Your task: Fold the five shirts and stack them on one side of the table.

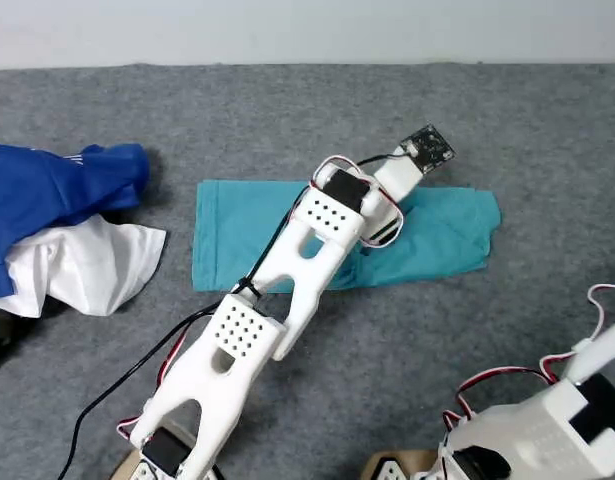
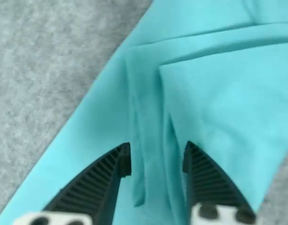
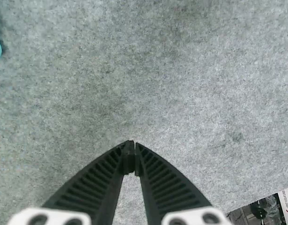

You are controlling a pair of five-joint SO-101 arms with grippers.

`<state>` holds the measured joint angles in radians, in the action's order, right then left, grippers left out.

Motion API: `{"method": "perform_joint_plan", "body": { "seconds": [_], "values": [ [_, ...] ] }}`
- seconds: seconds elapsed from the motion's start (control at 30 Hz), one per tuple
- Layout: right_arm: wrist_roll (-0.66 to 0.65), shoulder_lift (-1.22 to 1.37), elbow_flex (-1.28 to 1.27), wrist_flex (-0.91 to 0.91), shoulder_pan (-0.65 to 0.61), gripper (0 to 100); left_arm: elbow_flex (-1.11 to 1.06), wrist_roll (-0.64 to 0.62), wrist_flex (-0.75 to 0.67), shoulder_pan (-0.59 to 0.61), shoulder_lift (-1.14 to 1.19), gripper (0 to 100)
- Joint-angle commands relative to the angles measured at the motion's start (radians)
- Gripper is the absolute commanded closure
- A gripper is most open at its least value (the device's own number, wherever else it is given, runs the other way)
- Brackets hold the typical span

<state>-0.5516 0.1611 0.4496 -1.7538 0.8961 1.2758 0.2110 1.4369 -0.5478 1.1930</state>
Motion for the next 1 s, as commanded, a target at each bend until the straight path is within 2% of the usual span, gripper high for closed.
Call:
{"method": "perform_joint_plan", "body": {
  "seconds": [0.0, 0.27, 0.4, 0.67, 0.97],
  "values": [
    [-0.008, -0.058, 0.054, -0.042, 0.005, 98.7, 0.079, 0.009, -0.002, 0.008, -0.018, 81],
    [-0.008, -0.058, 0.054, -0.041, 0.004, 98.7, 0.415, 0.008, 0.222, -0.043, -0.02, 81],
    [-0.008, -0.058, 0.054, -0.041, 0.004, 98.7, 0.387, 0.003, 0.322, -0.083, -0.083, 81],
    [-0.008, -0.058, 0.054, -0.041, 0.002, 98.7, 0.305, 0.008, 0.319, -0.081, -0.06, 87],
    [-0.008, -0.058, 0.054, -0.041, 0.005, 98.7, 0.157, 0.009, 0.315, -0.017, 0.063, 87]
  ]
}}
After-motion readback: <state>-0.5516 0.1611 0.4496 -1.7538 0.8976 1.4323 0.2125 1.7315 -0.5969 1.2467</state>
